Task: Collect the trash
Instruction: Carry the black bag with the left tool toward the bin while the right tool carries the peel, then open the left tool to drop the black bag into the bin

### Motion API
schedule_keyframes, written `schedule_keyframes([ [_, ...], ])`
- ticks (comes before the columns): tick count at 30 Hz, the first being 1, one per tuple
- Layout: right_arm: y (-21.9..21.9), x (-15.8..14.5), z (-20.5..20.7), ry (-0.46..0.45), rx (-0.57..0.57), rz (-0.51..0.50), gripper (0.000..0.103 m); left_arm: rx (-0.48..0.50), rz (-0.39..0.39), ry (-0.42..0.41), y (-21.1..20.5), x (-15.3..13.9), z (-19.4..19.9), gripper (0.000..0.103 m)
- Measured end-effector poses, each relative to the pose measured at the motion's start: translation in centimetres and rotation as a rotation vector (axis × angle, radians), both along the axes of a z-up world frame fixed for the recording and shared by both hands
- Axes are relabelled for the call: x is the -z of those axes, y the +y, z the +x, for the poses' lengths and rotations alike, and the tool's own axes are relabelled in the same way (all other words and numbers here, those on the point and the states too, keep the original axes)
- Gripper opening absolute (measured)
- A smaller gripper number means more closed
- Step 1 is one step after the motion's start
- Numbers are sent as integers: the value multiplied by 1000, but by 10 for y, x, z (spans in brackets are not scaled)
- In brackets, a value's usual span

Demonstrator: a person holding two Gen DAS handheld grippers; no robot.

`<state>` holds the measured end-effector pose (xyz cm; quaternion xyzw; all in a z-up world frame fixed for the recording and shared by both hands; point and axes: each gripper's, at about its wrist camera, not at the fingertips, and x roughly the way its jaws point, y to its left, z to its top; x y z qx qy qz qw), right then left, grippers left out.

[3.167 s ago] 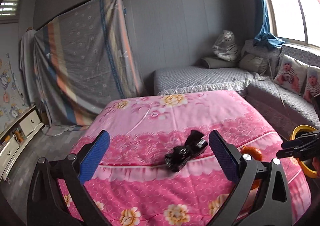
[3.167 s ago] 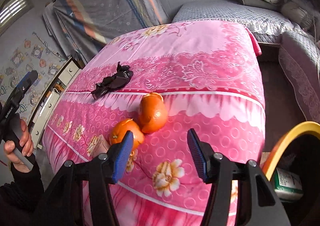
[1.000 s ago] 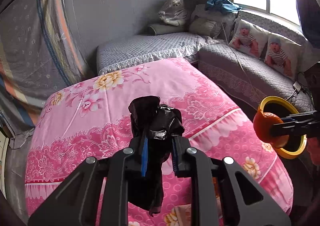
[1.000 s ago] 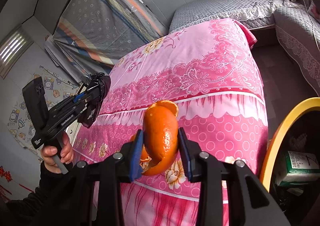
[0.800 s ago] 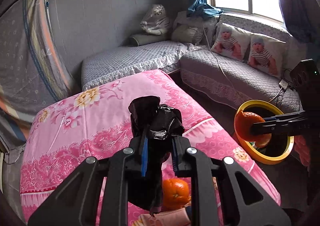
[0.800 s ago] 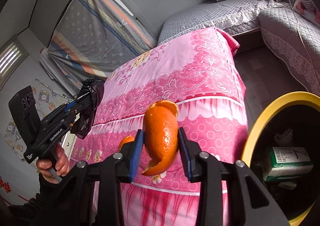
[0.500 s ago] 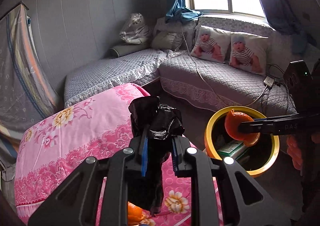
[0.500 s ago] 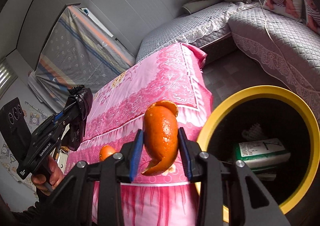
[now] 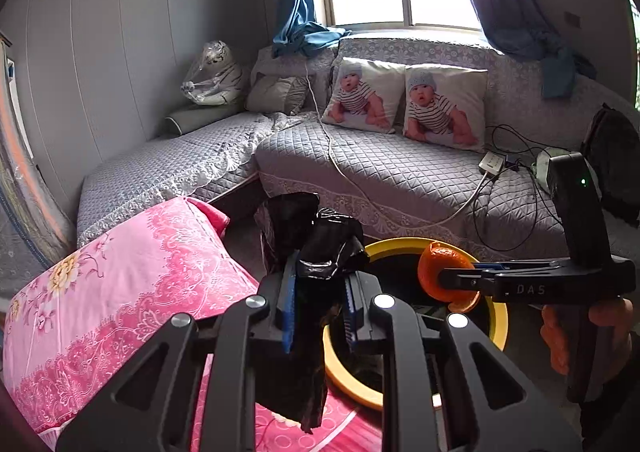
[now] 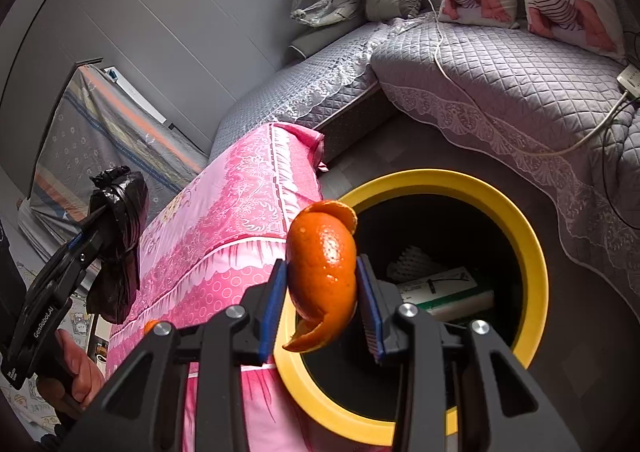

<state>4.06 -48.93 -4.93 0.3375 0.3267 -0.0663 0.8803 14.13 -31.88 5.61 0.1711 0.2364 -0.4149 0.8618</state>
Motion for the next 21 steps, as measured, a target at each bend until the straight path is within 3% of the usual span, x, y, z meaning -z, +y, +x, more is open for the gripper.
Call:
schedule_keyframes([
  [6, -20, 14, -9, 15, 50, 42, 35, 31, -1, 69, -35, 14, 2, 20],
  [7, -24, 16, -10, 22, 62, 57, 37, 25, -8, 82, -37, 16, 4, 25],
  [9, -32, 20, -16, 23, 94, 89, 45, 7, -24, 110, -41, 17, 10, 57],
  [10, -38, 21, -20, 19, 118, 96, 50, -10, -46, 116, -39, 16, 13, 92],
  [12, -48, 22, -33, 14, 174, 96, 58, -32, -83, 120, -31, 14, 17, 95],
  [17, -61, 24, -54, 9, 218, 116, 58, -85, -95, 150, -12, 17, 35, 95],
  [21, -52, 26, -54, 8, 189, 118, 58, -118, -119, 184, 14, 20, 47, 95],
])
